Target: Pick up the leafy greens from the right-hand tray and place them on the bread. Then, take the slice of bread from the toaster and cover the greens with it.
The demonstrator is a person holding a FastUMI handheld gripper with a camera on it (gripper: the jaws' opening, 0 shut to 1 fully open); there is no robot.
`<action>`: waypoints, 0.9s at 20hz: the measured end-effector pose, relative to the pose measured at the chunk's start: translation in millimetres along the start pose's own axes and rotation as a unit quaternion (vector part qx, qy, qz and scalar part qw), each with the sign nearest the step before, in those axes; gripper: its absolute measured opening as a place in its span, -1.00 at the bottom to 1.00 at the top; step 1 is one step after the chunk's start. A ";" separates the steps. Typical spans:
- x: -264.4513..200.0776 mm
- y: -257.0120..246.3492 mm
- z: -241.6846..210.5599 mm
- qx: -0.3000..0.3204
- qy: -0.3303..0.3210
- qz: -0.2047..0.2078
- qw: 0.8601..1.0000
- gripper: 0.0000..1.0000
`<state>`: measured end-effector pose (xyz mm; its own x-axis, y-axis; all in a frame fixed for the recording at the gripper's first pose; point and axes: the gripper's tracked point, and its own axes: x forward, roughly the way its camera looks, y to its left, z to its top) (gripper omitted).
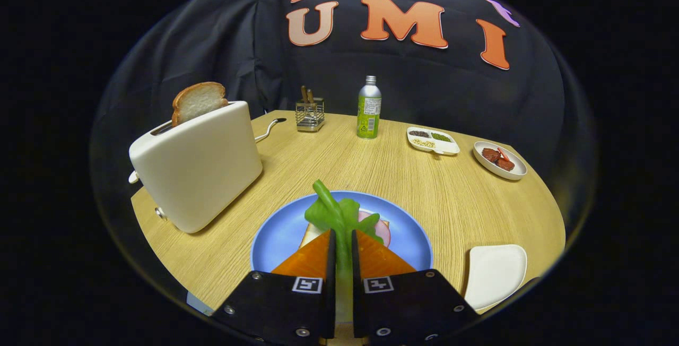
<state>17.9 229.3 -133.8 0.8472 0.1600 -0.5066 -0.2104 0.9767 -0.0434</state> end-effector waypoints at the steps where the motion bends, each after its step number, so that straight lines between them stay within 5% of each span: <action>1: 0.2 1.2 -0.6 0.000 0.001 0.000 1.000 -0.70; 3: -1.9 1.9 0.6 -0.001 -0.001 -0.005 1.000 -0.54; 8: -12.6 -3.6 14.9 0.011 -0.015 -0.025 1.000 0.30; 14: -32.2 6.8 62.0 0.011 -0.054 -0.041 0.998 0.90; 18: -43.7 28.9 102.3 -0.001 -0.082 -0.047 0.995 0.95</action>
<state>24.7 265.1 -24.9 0.9316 0.0887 -0.3525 -0.1267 0.9882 -0.0861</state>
